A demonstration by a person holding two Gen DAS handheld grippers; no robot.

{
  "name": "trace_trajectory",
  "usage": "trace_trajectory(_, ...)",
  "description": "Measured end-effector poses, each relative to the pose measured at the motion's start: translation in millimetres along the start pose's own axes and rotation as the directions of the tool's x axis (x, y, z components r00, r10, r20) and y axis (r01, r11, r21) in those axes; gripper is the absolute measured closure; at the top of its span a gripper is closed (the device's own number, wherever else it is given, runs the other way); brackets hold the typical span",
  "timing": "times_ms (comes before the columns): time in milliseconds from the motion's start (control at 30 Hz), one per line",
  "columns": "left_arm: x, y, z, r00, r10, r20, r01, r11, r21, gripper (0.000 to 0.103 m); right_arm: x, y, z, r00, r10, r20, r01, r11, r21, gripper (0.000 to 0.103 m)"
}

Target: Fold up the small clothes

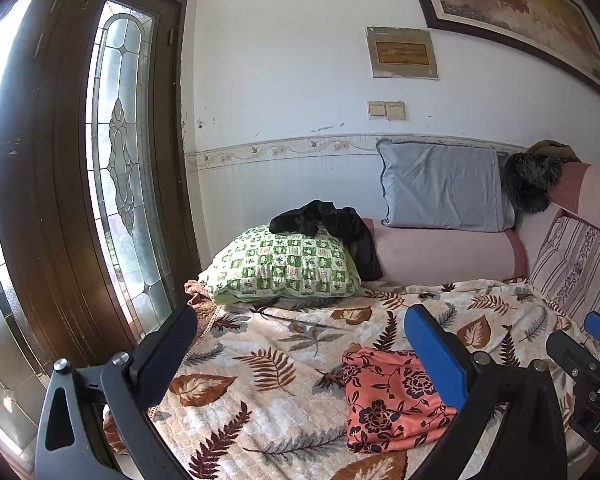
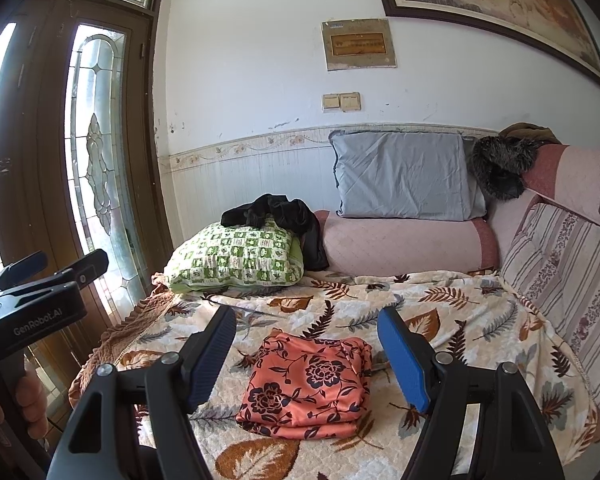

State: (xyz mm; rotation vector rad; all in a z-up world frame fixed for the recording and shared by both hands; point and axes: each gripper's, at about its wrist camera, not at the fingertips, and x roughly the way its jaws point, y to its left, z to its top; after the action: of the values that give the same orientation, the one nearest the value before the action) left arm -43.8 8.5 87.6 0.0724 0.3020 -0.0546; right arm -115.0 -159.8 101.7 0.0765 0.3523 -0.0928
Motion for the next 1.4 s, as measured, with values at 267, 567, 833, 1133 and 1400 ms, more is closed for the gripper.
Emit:
trace_trajectory(267, 3, 3, -1, 1.0, 0.003, 0.005, -0.003, 1.0, -0.013, 0.0, 6, 2, 2, 1.0, 0.009, 0.002, -0.009, 1.0, -0.006, 0.027)
trace_trajectory(567, 1, 8, -1, 1.0, 0.003, 0.011, -0.003, 1.0, -0.023, 0.0, 3, 6, 2, 1.0, 0.01, 0.002, -0.01, 1.0, -0.019, 0.027)
trace_trajectory(833, 5, 8, -1, 1.0, 0.01, 0.001, -0.01, 1.0, -0.022, 0.0, 11, 8, 1, 1.0, 0.014, -0.006, -0.014, 0.999, -0.03, 0.027)
trace_trajectory(1133, 23, -3, 0, 1.0, 0.009, -0.028, -0.009, 1.0, -0.003, 0.0, 33, 3, 1, 0.999, 0.021, -0.033, -0.021, 1.0, -0.012, 0.027)
trace_trajectory(1400, 12, -4, 0, 1.0, -0.008, -0.016, 0.008, 1.0, 0.004, 0.0, 25, 3, 1, 1.0, 0.014, -0.022, -0.014, 1.0, -0.009, 0.027)
